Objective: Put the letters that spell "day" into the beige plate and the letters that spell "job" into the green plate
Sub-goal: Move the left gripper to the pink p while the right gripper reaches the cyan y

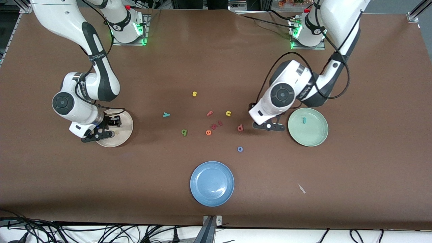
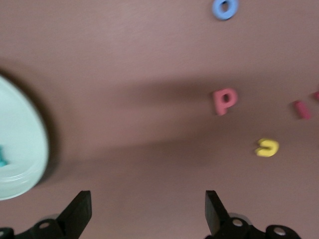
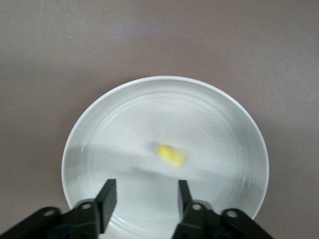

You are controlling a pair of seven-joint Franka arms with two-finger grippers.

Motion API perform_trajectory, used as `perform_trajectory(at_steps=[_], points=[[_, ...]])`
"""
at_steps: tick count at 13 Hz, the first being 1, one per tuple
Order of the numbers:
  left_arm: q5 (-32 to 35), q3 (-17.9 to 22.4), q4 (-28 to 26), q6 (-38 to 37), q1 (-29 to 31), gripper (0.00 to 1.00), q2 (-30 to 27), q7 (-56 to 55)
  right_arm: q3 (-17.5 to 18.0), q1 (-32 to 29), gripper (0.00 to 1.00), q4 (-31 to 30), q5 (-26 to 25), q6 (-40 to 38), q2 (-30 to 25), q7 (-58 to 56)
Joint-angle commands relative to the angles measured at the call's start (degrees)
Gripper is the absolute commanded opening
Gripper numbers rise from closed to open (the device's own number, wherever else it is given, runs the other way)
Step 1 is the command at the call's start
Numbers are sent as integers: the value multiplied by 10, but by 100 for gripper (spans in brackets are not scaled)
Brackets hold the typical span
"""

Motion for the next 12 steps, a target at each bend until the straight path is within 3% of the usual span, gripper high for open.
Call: perform_trajectory(at_steps=[1, 2, 5, 7, 12], points=[[5, 1, 49, 18, -9, 100, 45, -20, 6, 3, 100, 14, 22, -51, -22, 41], [9, 1, 66, 23, -19, 100, 55, 7, 7, 6, 100, 26, 23, -84, -21, 84], [12, 5, 194, 27, -44, 98, 141, 127, 24, 17, 100, 29, 23, -97, -24, 172], [15, 9, 204, 35, -51, 88, 159, 123, 49, 18, 100, 27, 24, -97, -26, 269], [56, 33, 201, 37, -68, 89, 179, -1, 96, 18, 100, 31, 23, -91, -25, 486]])
